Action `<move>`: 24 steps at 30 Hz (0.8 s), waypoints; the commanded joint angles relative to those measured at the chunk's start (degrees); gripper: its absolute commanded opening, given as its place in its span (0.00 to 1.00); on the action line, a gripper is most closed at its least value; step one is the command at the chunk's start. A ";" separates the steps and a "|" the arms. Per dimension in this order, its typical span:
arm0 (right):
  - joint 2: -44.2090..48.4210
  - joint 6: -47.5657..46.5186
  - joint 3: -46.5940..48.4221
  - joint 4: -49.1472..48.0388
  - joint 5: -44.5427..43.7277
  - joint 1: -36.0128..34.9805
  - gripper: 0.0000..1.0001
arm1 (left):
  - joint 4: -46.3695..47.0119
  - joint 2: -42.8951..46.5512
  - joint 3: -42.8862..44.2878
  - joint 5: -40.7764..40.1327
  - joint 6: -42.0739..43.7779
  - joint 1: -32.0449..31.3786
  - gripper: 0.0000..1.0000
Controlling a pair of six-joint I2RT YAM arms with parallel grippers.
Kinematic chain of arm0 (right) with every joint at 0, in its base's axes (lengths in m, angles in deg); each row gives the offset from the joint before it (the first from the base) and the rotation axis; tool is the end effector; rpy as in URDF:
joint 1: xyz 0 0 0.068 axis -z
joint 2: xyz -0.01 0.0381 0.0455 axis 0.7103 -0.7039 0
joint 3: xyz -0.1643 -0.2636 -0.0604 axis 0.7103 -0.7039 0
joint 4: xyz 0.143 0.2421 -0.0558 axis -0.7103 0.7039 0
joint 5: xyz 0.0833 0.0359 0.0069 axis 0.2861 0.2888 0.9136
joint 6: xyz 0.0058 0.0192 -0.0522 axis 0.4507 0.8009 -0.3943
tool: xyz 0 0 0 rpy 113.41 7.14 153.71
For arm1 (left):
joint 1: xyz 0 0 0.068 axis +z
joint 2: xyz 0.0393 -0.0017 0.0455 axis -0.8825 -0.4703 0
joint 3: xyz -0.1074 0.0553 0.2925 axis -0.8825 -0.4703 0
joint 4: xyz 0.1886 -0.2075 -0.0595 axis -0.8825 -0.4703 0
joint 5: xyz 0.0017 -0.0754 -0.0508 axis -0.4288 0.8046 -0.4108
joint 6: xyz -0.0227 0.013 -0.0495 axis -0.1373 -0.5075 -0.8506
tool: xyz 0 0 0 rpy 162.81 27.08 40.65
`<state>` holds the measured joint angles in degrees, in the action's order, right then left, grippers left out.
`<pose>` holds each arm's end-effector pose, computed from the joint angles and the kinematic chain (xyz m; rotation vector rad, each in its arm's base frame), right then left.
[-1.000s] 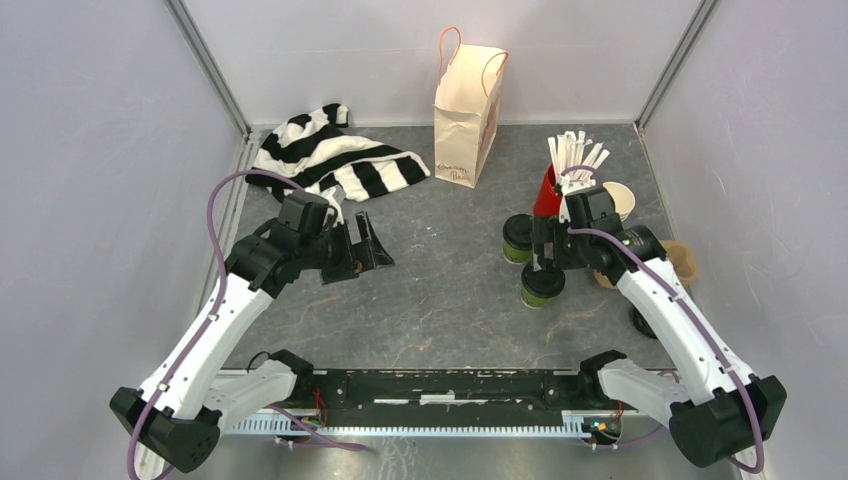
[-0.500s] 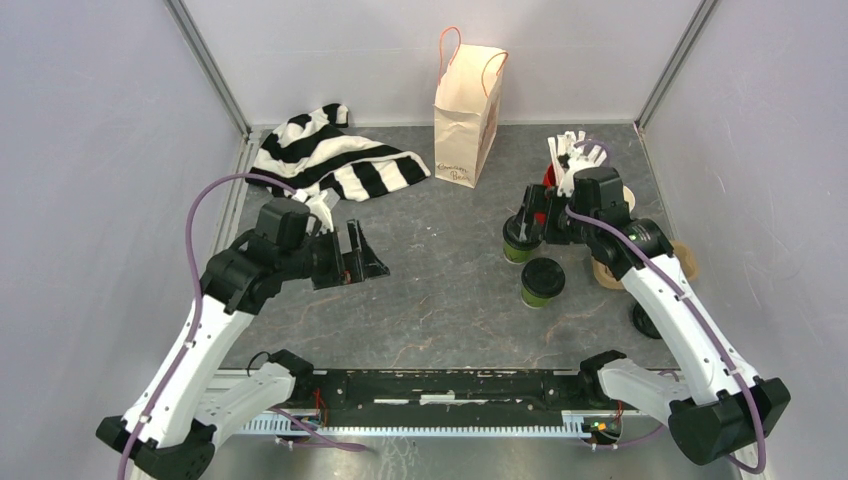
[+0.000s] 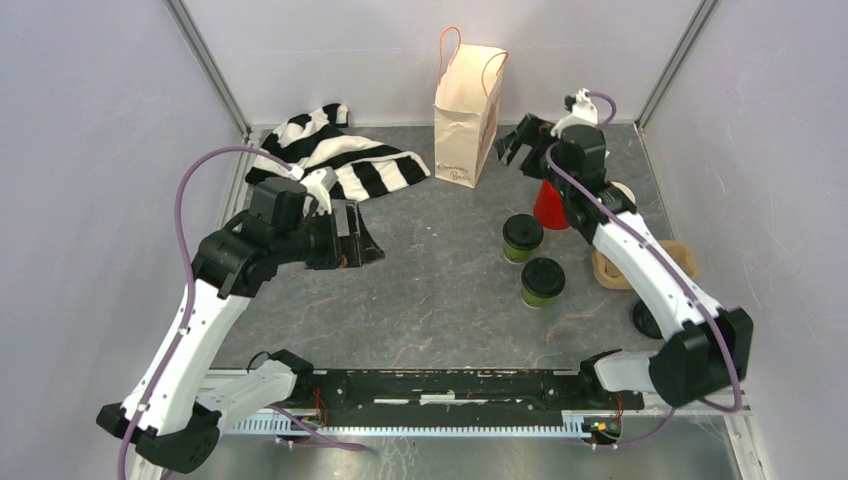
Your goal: Pack the takeout coffee
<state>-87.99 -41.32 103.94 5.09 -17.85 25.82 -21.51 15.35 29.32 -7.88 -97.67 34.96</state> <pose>0.3178 0.1095 0.4098 0.2922 1.8188 0.6117 0.1422 -0.0823 0.4426 0.0798 2.4121 -0.7435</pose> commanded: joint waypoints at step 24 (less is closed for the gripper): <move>-44.64 -7.95 46.01 -28.45 2.13 0.64 0.33 | 6.69 -19.33 9.99 -17.02 -2.18 0.00 0.97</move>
<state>-134.85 -53.82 147.26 -19.89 -16.62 25.99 -18.41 -4.78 38.30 -23.05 -97.34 34.96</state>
